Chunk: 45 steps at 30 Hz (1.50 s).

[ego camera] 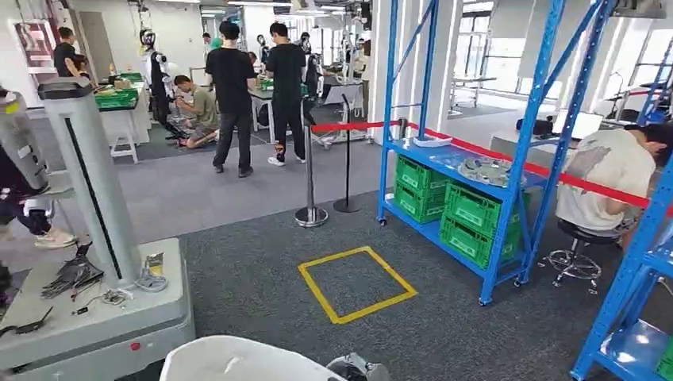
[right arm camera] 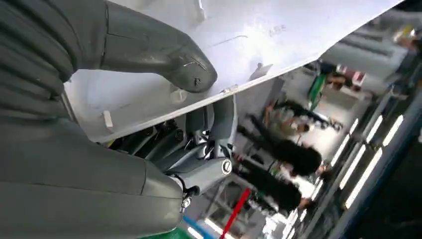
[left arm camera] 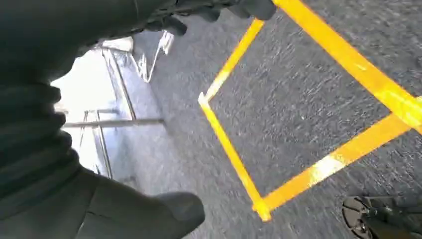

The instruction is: Take the parts from the cabinet and place them on the table.

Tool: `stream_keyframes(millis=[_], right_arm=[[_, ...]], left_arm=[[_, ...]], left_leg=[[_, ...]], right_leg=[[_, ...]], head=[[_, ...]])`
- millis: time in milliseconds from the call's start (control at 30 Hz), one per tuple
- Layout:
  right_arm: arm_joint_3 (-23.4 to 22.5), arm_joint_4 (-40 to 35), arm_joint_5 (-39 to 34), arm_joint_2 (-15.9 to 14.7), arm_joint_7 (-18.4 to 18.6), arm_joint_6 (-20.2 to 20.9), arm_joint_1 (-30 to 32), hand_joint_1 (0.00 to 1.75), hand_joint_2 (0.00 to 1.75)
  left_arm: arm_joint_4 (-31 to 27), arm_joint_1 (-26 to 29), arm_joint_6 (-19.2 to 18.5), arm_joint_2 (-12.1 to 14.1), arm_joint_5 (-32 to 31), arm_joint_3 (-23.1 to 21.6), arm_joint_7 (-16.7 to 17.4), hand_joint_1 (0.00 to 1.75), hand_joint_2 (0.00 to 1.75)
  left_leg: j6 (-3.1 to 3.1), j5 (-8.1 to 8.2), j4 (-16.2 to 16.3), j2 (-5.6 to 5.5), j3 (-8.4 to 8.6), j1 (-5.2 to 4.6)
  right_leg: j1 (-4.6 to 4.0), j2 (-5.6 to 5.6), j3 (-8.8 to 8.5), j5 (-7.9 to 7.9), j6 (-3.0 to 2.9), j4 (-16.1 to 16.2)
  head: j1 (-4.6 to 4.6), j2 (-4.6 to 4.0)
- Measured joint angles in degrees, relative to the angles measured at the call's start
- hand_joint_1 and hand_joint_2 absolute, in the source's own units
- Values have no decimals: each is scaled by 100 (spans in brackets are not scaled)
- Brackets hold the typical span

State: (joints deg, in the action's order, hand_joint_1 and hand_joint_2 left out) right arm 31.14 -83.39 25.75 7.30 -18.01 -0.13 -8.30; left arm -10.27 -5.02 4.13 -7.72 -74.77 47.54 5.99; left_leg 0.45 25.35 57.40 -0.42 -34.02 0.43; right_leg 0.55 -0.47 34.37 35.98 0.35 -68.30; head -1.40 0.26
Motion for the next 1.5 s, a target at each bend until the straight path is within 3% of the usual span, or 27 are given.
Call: stream_keyframes(millis=[33, 100, 200, 233, 267, 400, 467, 500, 567, 600, 633, 700, 767, 800, 900, 933, 967, 1000, 1033, 1100, 1133, 1200, 1233, 1267, 1400, 1433, 1500], right_arm=[[15, 40, -28, -7, -15, 28, 12, 175, 175], [64, 95, -59, -15, -48, 81, -1, 175, 175], [147, 197, -116, -15, -87, 114, -48, 175, 175], [203, 249, -161, -15, -92, 142, -123, 175, 175], [261, 300, -219, -2, -96, 173, -221, 175, 175], [374, 357, -369, 83, -44, 83, -447, 175, 175], [387, 363, -417, 87, -9, 29, -542, 175, 175], [387, 365, -422, 87, 11, 11, -565, 175, 175], [387, 387, -424, 87, 15, -2, -570, 175, 175], [391, 403, -422, 87, 18, -2, -573, 175, 175], [394, 409, -422, 87, 44, -39, -573, 175, 175], [391, 409, -413, 70, 173, -258, -578, 175, 175], [323, 396, -395, 28, 258, -490, -571, 175, 175], [253, 381, -371, -27, 271, -549, -569, 175, 175], [105, 337, -291, -72, 262, -575, -601, 175, 175], [81, 317, -273, -74, 265, -573, -631, 175, 175], [55, 306, -234, -74, 256, -555, -653, 175, 175], [29, 304, -196, -79, 267, -562, -658, 175, 175], [-26, 304, -157, -88, 326, -577, -644, 175, 175], [-111, 295, -46, -103, 385, -651, -569, 175, 175], [-138, 263, 22, -103, 435, -678, -506, 175, 175], [-146, 136, 135, -103, 465, -721, -396, 175, 175], [-148, 82, 183, -103, 481, -726, -379, 175, 175], [-148, 40, 230, -103, 500, -721, -371, 175, 175], [-151, 11, 306, -24, 514, -634, -361, 175, 175], [-151, 11, 304, 20, 507, -621, -367, 175, 175], [-153, 20, 304, 76, 454, -549, -384, 175, 175]], left_arm=[[2, 2, 6, 0, 22, 0, 0, 0, 175], [2, 31, 9, 0, 33, 9, 13, 0, 175], [0, 66, 33, 9, 110, 74, 15, 0, 175], [0, 68, 70, 22, 237, 147, 20, 0, 175], [-7, 66, 92, 68, 370, 239, 28, 0, 175], [-33, 157, 81, 284, 577, 444, -59, 0, 175], [-37, 163, 146, 286, 577, 492, -76, 0, 175], [-37, 147, 168, 286, 577, 509, -79, 0, 175], [-46, 137, 188, 288, 575, 525, -79, 0, 175], [-42, 145, 190, 275, 560, 525, -79, 0, 175], [-42, 152, 197, 262, 505, 525, -68, 0, 175], [-35, 142, 236, 225, 358, 525, 44, 0, 175], [-28, 56, 238, 122, 254, 514, 151, 0, 175], [-28, -6, 229, 105, 229, 507, 173, 0, 175], [-24, -138, 190, 46, 212, 503, 190, 0, 175], [-26, -182, 177, 33, 206, 503, 186, 0, 175], [-26, -243, 151, 2, 162, 496, 173, 0, 175], [-26, -308, 76, 2, 76, 474, 129, 0, 175], [-26, -396, -5, -2, -33, 422, 98, 0, 175], [-26, -518, -125, -26, -175, 295, 59, 0, 175], [-26, -561, -173, -46, -205, 236, 48, 0, 175], [-26, -609, -236, -83, -192, 190, 20, 0, 175], [-24, -621, -240, -109, -130, 179, 15, 0, 175], [-24, -622, -232, -133, -13, 181, 31, 0, 175], [-22, -533, -109, -151, 381, 289, 37, 0, 175], [-24, -509, -96, -135, 417, 324, 22, 0, 175], [-20, -490, -14, -131, 559, 391, 24, 0, 175]], left_leg=[[7, 2, 3, -97, -9, -6], [7, 1, 34, -263, -30, -8], [-31, 7, 108, -554, -54, -2], [-61, 8, 134, -625, -65, 8], [-117, 31, 175, -666, -104, -19], [-297, -7, 110, -839, -181, 51], [-295, 261, 491, -223, -323, 15], [-323, 525, 911, -84, -515, 21], [-367, 892, 1711, -19, -872, 38], [-386, 909, 1866, -10, -932, 55], [-402, 799, 1743, 8, -855, 75], [-426, 382, 890, 119, -382, 108], [-408, 174, 204, 558, 41, 84], [-307, 140, 203, 471, 11, 93], [-178, 141, 202, 255, -26, 52], [-141, 120, 190, 199, -14, 83], [-114, 116, 190, 153, -24, 83], [-78, 109, 190, 96, -31, 83], [-55, 102, 190, 7, -45, 75], [-28, 96, 191, -173, -56, 42], [-24, 93, 191, -282, -49, 29], [-27, 90, 191, -470, -35, 17], [-36, 84, 191, -543, -33, 18], [-47, 79, 191, -599, -45, 37], [-186, 51, 132, -809, -81, 35], [-212, 59, 154, -836, -110, 17], [-236, 340, 563, -242, -312, -39]], right_leg=[[-2, 22, 263, 183, 12, -485], [-1, 33, 523, 187, 18, -857], [20, 135, 112, -501, -22, 139], [28, 358, -135, -719, -51, 654], [5, 524, -187, -617, -58, 823], [-12, 272, -217, -702, -227, 902], [-11, 125, -260, -754, -309, 969], [-17, 32, -252, -755, -313, 970], [-22, -165, -238, -747, -318, 969], [-21, -252, -232, -745, -316, 968], [-21, -332, -230, -738, -303, 967], [-13, -489, -251, -712, -261, 958], [-56, -618, -228, -638, -161, 896], [-50, -680, -251, -607, -117, 881], [-25, -865, -329, -602, -11, 921], [16, -707, -326, -559, 43, 884], [32, -312, -238, -415, 62, 673], [32, -102, -48, -210, 66, 293], [25, -7, 232, 19, 65, -239], [9, 19, 622, 173, 39, -901], [-13, 30, 659, 44, 0, -877], [-70, 111, 342, -493, -115, -60], [-101, 268, 107, -753, -170, 475], [-122, 599, -36, -826, -223, 861], [-156, 405, -84, -839, -233, 913], [-67, 296, -142, -896, -267, 1027], [-85, 139, -186, -903, -316, 1070]], head=[[0, 0], [9, 0], [13, 0], [11, 0], [9, 0], [13, 0], [0, 0], [4, 0], [4, 0], [0, 0], [2, 0], [2, 0], [-4, 0], [13, 2], [11, 0], [18, 0], [13, 0], [26, 2], [24, 0], [26, 0], [26, 2], [28, 0], [24, 0], [26, 0], [33, 0], [31, 0], [13, 2]])
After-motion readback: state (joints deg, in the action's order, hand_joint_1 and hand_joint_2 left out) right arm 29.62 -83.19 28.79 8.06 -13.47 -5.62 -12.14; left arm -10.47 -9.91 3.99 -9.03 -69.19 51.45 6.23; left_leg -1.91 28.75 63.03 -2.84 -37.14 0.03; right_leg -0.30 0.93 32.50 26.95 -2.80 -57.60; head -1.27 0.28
